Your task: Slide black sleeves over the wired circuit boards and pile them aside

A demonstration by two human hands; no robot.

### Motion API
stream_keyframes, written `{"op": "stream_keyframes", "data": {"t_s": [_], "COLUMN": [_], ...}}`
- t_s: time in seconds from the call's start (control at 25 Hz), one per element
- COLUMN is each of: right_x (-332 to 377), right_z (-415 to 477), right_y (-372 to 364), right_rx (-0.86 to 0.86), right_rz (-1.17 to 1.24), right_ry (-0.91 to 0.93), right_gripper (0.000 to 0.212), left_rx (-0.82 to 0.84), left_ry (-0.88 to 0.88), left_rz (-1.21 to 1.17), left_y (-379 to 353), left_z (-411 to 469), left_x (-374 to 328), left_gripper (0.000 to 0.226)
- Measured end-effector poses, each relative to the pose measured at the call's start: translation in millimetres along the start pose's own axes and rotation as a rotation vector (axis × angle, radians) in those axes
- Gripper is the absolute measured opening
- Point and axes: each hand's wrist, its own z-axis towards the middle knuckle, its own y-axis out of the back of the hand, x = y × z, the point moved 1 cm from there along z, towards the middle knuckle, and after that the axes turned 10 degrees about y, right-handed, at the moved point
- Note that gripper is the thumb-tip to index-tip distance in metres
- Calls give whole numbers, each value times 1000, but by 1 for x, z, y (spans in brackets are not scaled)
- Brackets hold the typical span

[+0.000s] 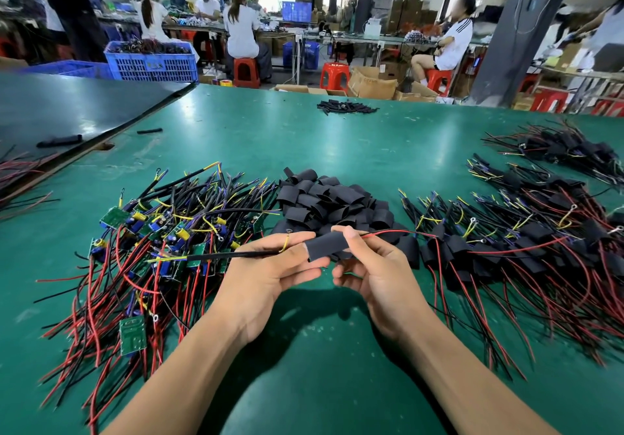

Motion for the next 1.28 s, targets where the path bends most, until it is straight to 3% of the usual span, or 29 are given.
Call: {"op": "stream_keyframes", "data": {"t_s": [0.4,0.88,1.12,1.28], "right_x": [-1,-1,0,1], "right_z": [3,1,2,6], "right_y": [3,4,2,6], "right_rx": [-72,52,1,-56], "right_rz": [61,25,89,47], "right_ry": [-4,-61,-38,-12], "right_gripper": [17,25,28,15], "left_rx": [-35,-88,-71,-116], "left_ry": [127,-130,-7,2], "left_rz": [-92,152,19,25], "left_y": [1,5,2,2], "left_z": [3,1,-1,1], "left_x": [-2,-3,-7,-6], "left_gripper": [36,7,24,23]}}
